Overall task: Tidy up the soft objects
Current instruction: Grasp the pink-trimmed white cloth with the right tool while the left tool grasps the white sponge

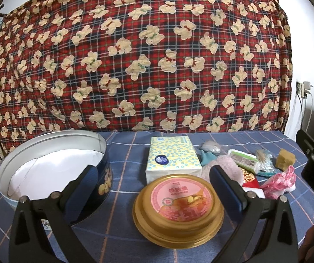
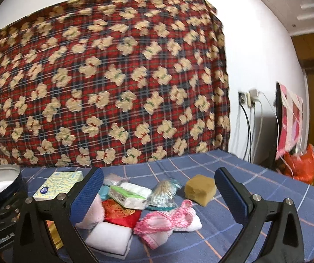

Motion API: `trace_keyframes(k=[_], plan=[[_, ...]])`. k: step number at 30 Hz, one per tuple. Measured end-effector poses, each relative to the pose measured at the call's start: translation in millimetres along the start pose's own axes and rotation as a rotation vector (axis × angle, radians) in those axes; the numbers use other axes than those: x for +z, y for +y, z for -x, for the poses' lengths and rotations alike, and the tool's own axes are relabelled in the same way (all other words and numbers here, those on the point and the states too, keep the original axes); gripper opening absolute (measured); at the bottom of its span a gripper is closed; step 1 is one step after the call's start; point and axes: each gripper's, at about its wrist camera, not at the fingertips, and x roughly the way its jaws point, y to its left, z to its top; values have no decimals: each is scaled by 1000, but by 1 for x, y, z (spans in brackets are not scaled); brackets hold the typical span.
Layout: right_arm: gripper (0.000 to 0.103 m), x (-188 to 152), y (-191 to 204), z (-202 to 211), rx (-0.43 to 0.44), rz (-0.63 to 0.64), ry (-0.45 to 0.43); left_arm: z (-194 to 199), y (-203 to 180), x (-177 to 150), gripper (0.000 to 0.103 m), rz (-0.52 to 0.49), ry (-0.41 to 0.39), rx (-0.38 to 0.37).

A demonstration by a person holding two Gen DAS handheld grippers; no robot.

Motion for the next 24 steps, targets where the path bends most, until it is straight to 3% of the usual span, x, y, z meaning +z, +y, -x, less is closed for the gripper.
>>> trace_keyframes(k=[4,7,14,18,21,24], plan=[[103,-1,-22,-11,-40,-14,86,3,-2,0,103,-9,-3,-39],[103,-4,-40,-19,-49,14,169,5,-6,0,103,-20,8,-117],[103,-22,-63,-41,88,57,424,15,-28,-2,103,-80,14,-287],[102,-28,-64,-52,91,52,484,26,-45,-5,102,-117,16,-369],[94,-25,-71,-59,93,5,494,30,-56,-6,101,-151,16,-390],[91,-22,-74,-73,174,-82,552,30,-60,-6,101,-150,32,-400]])
